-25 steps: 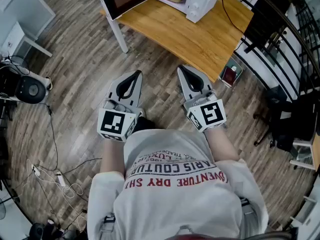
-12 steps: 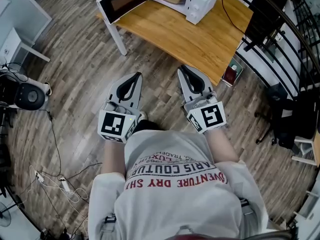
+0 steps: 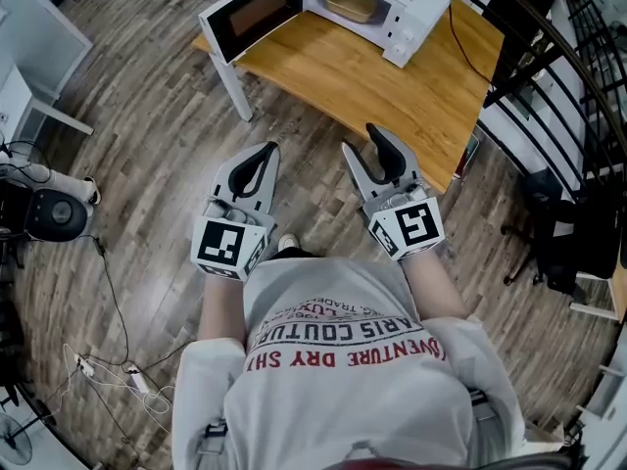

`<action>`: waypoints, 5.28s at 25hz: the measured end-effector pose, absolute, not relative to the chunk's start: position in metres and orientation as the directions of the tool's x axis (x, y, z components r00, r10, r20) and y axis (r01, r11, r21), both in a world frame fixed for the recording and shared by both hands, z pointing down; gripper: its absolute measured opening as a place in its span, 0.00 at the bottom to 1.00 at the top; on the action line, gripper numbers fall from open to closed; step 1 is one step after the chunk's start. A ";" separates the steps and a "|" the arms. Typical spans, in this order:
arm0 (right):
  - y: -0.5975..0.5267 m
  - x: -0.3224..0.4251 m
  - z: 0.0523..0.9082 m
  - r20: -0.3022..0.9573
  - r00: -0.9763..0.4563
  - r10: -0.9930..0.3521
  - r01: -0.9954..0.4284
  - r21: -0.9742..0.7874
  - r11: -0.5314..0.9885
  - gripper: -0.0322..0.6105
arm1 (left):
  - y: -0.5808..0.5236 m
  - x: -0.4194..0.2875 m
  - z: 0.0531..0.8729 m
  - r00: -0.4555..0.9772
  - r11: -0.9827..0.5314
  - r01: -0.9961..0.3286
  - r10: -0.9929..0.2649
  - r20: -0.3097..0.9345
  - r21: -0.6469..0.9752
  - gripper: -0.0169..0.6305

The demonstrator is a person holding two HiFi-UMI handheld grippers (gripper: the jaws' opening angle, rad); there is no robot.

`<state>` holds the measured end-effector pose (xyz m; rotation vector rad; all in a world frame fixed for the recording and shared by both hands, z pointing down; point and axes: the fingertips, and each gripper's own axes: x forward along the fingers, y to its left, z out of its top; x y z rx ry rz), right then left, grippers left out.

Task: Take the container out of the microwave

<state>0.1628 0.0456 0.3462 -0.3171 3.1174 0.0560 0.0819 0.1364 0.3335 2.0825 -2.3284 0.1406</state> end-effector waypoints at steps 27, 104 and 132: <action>-0.075 -0.052 0.396 0.137 -0.939 -0.316 -0.324 -0.040 0.945 0.34 | 0.043 -0.132 0.385 -0.027 0.027 -1.000 -0.980 0.199 -0.002 0.05; -0.306 -0.139 0.554 0.823 -0.447 -0.351 -0.092 0.348 0.933 0.10 | -0.192 -0.199 0.403 0.442 -0.436 -0.897 -0.872 0.211 0.079 0.05; -0.194 -0.069 0.359 0.195 -0.586 -0.786 -0.761 0.200 0.617 0.10 | -0.160 -0.201 0.345 0.532 -0.536 -0.843 -0.843 0.085 -0.048 0.05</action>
